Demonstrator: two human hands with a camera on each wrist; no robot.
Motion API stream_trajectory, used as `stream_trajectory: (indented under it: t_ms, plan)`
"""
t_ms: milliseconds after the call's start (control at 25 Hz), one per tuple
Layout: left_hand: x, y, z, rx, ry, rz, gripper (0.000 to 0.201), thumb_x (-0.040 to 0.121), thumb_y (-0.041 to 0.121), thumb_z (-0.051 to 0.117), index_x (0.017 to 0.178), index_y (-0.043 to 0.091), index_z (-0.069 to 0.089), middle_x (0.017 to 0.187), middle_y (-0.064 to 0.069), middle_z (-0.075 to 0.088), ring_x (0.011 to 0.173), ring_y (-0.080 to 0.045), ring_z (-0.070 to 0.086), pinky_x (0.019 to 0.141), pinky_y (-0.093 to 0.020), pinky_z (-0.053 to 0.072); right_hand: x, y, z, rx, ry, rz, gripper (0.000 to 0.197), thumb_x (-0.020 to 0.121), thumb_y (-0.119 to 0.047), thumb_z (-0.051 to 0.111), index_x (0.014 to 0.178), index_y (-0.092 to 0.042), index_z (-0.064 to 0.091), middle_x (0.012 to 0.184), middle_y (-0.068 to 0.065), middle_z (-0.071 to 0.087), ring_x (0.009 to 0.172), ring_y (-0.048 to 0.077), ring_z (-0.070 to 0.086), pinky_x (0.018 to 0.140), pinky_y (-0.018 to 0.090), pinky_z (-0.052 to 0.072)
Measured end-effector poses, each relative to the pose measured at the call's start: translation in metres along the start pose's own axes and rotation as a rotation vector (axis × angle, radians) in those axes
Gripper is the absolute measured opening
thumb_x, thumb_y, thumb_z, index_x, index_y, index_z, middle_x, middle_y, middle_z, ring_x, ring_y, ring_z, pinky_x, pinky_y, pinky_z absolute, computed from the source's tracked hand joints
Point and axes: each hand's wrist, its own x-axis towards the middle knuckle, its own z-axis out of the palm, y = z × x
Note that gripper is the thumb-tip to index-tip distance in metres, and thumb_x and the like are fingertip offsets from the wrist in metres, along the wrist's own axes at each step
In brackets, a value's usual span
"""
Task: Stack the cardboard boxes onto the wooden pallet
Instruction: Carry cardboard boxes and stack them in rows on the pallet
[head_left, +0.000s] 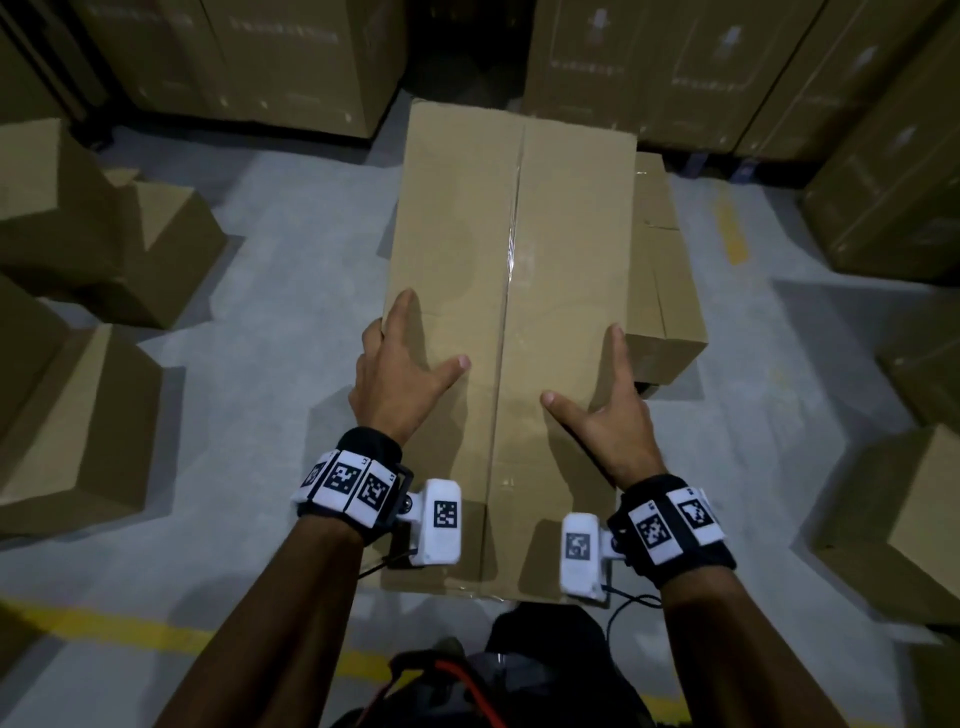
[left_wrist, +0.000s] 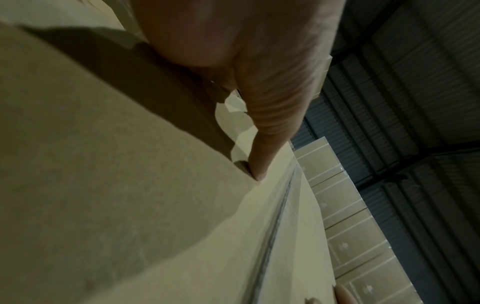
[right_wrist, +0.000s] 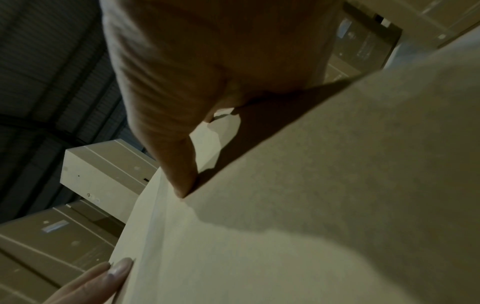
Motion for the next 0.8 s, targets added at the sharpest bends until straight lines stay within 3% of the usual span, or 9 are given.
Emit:
stream_trajectory:
  t_ms: [160, 320, 600, 800]
  plan:
    - [0.055, 0.001, 0.015, -0.006, 0.004, -0.014, 0.095, 0.076, 0.054, 0.076, 0.151, 0.049, 0.016, 0.157, 0.001, 0.024, 0.135, -0.029, 0.041, 0.102, -0.047, 0.042, 0.059, -0.001, 0.009, 0.004, -0.026, 0.018, 0.111, 0.080, -0.039, 0.081, 0.156, -0.047, 0.000, 0.166, -0.008, 0.016, 0.151, 0.023, 0.018, 0.119, 0.048, 0.021]
    - [0.133, 0.021, 0.041, 0.022, 0.012, -0.040, 0.096, 0.077, 0.055, 0.075, 0.151, 0.048, 0.015, 0.157, 0.000, 0.025, 0.135, -0.030, 0.040, 0.103, -0.049, 0.041, 0.151, -0.001, 0.012, 0.027, -0.071, -0.003, 0.111, 0.081, -0.037, 0.081, 0.156, -0.046, 0.000, 0.165, -0.014, 0.011, 0.151, 0.019, 0.016, 0.119, 0.045, 0.021]
    - [0.247, 0.050, 0.065, 0.024, 0.001, -0.117, 0.097, 0.078, 0.052, 0.076, 0.153, 0.044, 0.015, 0.156, -0.004, 0.024, 0.133, -0.032, 0.042, 0.104, -0.048, 0.042, 0.288, -0.018, 0.011, 0.045, -0.160, -0.017, 0.110, 0.081, -0.033, 0.081, 0.158, -0.039, 0.003, 0.165, -0.011, 0.013, 0.150, 0.014, 0.015, 0.110, 0.029, 0.017]
    - [0.325, 0.048, 0.070, 0.029, -0.128, -0.172, 0.106, 0.077, 0.044, 0.081, 0.156, 0.038, 0.011, 0.157, -0.010, 0.019, 0.135, -0.035, 0.040, 0.108, -0.042, 0.038, 0.361, -0.022, 0.031, 0.031, -0.219, 0.044, 0.114, 0.078, -0.036, 0.084, 0.157, -0.043, 0.003, 0.165, -0.007, 0.018, 0.149, 0.018, 0.020, 0.114, 0.036, 0.023]
